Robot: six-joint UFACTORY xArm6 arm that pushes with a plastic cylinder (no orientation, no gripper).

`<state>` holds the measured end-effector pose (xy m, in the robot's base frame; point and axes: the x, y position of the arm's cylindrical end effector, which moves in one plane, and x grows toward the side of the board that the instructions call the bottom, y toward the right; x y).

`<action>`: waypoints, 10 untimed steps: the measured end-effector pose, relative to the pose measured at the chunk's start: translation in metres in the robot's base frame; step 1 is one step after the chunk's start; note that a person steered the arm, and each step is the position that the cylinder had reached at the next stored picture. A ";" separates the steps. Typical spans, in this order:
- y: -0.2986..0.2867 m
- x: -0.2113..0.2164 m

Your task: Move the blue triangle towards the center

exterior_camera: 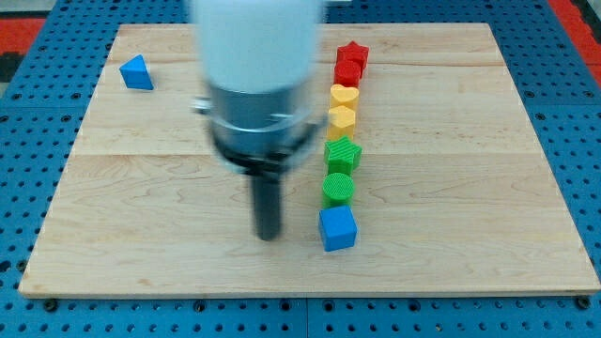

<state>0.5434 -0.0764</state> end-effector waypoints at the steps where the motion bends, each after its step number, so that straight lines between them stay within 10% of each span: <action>1: -0.048 -0.083; 4: -0.148 -0.242; 6: -0.219 -0.254; 8: -0.066 -0.319; 10: -0.224 -0.307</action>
<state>0.2364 -0.3003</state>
